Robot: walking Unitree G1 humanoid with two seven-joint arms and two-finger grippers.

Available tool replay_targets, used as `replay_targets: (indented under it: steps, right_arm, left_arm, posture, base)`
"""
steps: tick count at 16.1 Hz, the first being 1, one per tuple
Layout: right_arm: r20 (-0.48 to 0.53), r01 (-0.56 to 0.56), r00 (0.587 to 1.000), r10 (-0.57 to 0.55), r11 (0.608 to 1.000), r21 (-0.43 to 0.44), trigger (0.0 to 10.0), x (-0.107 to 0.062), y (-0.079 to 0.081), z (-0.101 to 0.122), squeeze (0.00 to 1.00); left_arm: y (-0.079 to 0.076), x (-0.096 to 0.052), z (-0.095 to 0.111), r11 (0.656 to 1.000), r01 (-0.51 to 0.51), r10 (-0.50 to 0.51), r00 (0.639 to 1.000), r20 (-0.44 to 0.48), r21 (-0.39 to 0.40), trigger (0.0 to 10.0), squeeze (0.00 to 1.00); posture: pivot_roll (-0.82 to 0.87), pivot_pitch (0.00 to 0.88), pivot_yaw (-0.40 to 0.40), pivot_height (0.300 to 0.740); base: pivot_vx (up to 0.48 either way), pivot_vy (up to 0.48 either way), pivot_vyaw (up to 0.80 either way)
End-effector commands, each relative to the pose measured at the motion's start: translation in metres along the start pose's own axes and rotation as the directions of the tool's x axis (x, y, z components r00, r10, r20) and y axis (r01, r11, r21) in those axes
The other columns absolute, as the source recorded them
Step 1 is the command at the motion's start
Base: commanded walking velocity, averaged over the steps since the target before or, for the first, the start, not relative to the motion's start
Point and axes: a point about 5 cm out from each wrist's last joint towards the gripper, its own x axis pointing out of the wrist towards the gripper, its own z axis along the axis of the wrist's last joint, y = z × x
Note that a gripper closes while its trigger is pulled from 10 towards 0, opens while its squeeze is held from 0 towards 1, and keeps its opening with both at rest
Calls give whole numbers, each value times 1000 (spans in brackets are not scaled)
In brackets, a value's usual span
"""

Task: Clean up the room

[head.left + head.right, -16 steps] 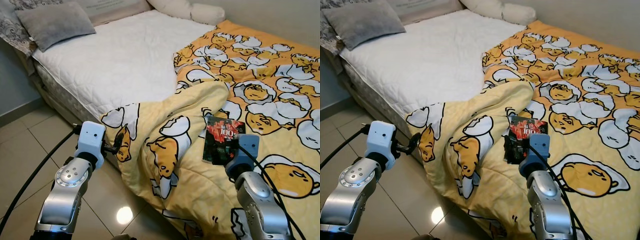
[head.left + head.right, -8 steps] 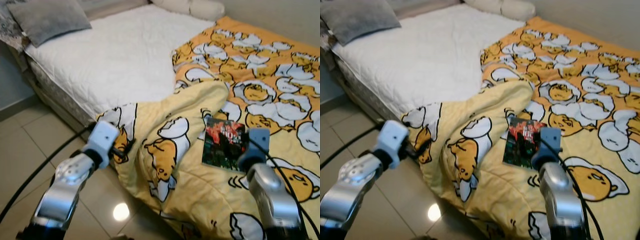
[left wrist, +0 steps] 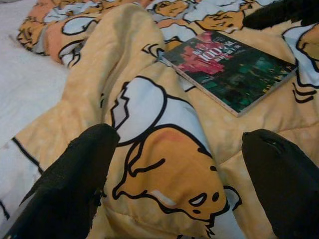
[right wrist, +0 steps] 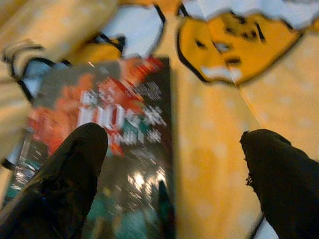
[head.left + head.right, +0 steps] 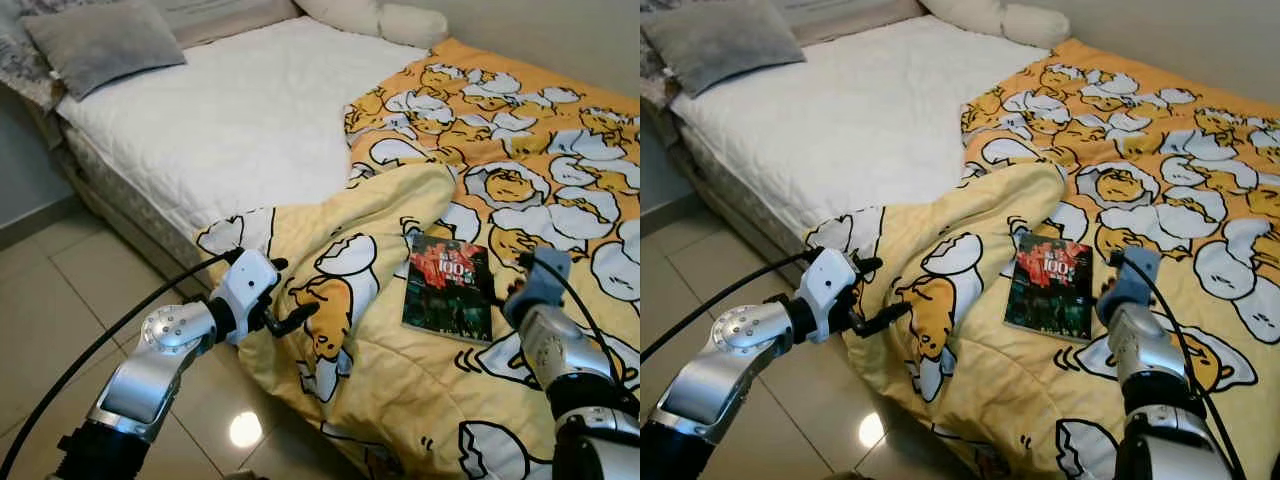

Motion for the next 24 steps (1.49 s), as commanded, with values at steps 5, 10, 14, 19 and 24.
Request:
replay_targets:
  steps: [5,10,14,19,24]
  right_arm:
    - [-135,-3,991,23,989,151,10000,1,-12,-25,0]
    - [-183,-129,966,181,955,266,10000,1,14,-44,0]
    - [-250,-185,927,281,920,347,10000,-3,34,-65,0]
    - [-191,-457,801,568,785,418,10000,-7,62,-60,0]
    - [-231,-378,835,499,826,418,10000,-7,54,-64,0]
  left_arm:
    - [-5,-6,1,997,82,-82,997,-16,16,10000,573]
    - [-10,-5,-1,996,84,-84,996,-15,8,10000,529]
    - [-14,-3,0,996,92,-91,996,-7,1,10000,522]
    - [-16,-8,-3,995,96,-96,995,-17,-4,10000,518]
    - [-16,-6,-3,997,77,-77,997,-18,-5,10000,510]
  posture:
    - [-58,0,-2,740]
    - [-59,0,-17,740]
    - [-52,0,-34,740]
    - [-56,0,-44,740]
    - [-58,0,-56,740]
  base:
    - [0,0,0]
    - [0,0,0]
    - [0,0,0]
    - [0,0,0]
    - [0,0,0]
